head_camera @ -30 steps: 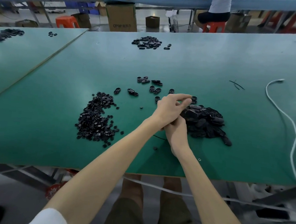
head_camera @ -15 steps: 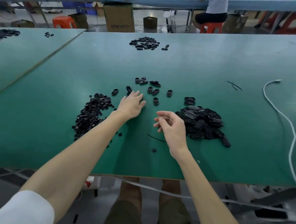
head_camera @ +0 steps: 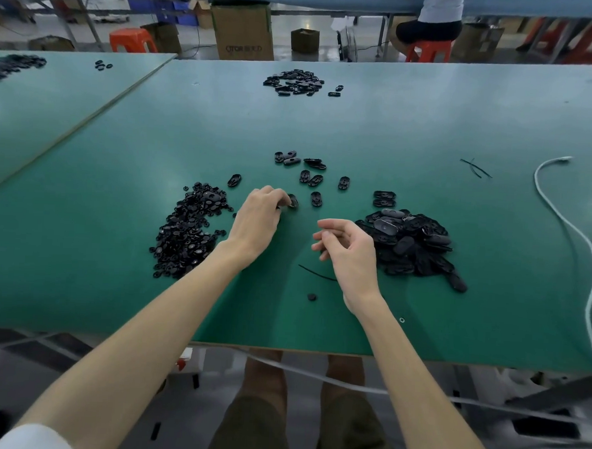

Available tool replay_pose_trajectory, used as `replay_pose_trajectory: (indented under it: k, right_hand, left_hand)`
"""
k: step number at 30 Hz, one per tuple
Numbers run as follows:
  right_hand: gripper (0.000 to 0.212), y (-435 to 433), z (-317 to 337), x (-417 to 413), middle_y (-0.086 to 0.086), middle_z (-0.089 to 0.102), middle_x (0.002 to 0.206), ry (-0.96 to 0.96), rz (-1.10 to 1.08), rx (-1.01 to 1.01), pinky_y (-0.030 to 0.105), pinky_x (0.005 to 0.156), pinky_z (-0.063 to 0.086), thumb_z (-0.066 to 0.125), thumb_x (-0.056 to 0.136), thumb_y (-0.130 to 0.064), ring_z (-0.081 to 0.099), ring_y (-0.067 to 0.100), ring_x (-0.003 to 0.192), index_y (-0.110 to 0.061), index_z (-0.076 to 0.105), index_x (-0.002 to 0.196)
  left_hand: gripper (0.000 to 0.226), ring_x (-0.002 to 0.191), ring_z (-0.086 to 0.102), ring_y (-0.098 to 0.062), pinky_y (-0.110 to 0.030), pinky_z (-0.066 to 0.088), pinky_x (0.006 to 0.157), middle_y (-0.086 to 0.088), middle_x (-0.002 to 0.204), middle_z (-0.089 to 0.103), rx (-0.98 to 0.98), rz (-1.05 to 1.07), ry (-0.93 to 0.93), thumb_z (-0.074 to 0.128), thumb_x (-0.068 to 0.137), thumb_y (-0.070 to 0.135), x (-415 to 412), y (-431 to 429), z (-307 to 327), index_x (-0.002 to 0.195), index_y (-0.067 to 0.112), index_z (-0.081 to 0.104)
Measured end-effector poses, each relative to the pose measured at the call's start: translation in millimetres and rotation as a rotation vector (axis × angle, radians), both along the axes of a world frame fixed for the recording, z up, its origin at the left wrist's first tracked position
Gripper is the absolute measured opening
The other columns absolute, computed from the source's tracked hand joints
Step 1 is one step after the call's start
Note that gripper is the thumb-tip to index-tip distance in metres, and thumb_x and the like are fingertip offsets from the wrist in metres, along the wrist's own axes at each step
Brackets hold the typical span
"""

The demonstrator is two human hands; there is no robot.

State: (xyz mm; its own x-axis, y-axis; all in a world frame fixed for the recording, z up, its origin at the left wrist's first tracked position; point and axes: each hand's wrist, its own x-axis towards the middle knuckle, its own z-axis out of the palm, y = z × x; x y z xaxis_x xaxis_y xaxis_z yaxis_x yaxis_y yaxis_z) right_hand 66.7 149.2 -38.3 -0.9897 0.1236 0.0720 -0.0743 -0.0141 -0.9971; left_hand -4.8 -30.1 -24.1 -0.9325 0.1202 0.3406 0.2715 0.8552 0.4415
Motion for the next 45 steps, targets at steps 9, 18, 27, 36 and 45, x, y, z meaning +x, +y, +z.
replay_pose_trajectory:
  k: [9,18,27,36,45]
  right_hand:
    - [0.021,-0.1,1.6,0.2,0.006,0.075,0.089,-0.004,0.001,-0.008,0.021,0.062,0.053,0.057,0.101,0.003,0.072,0.010,0.073,-0.012,0.071,0.104]
    - [0.016,-1.9,2.8,1.2,0.001,0.075,0.102,0.031,0.065,0.028,0.022,0.065,0.055,0.067,0.101,-0.012,0.076,0.013,0.082,-0.013,0.071,0.116]
    - [0.012,-1.3,3.5,1.5,0.006,0.075,0.106,0.038,0.076,0.067,0.022,0.065,0.054,0.072,0.097,-0.010,0.073,0.016,0.089,-0.015,0.073,0.107]
    - [0.006,-0.7,1.5,1.1,0.001,0.074,0.079,0.032,0.039,0.015,0.022,0.060,0.052,0.070,0.098,-0.006,0.069,0.008,0.070,-0.011,0.071,0.098]
    - [0.005,-0.9,1.7,1.6,0.002,0.074,0.081,0.029,0.035,0.051,0.022,0.061,0.053,0.069,0.098,-0.006,0.069,0.007,0.069,-0.009,0.071,0.101]
  left_hand:
    - [0.019,0.100,0.064,-0.013,-0.016,0.050,0.094,-0.003,0.112,0.060,0.114,0.001,0.097,0.061,0.099,0.000,15.1,-12.1,3.4,0.116,0.008,0.066]
    - [0.021,0.088,0.071,-0.021,-0.027,0.061,0.080,-0.012,0.094,0.071,1.204,0.089,-0.315,0.077,0.084,-0.009,47.2,2.2,29.1,0.101,0.000,0.071]
    - [0.021,0.085,0.073,-0.020,-0.025,0.060,0.080,-0.011,0.092,0.072,1.320,0.057,-0.390,0.075,0.084,-0.011,69.2,11.0,22.1,0.102,-0.001,0.070]
    - [0.022,0.084,0.072,-0.009,-0.019,0.057,0.073,-0.002,0.098,0.077,0.684,0.019,-0.337,0.077,0.087,0.000,64.4,-47.9,51.9,0.104,0.015,0.076]
    - [0.016,0.072,0.064,-0.006,-0.021,0.047,0.066,0.009,0.078,0.071,-0.041,-0.037,-0.539,0.087,0.082,0.022,72.7,-64.2,47.4,0.083,0.031,0.075]
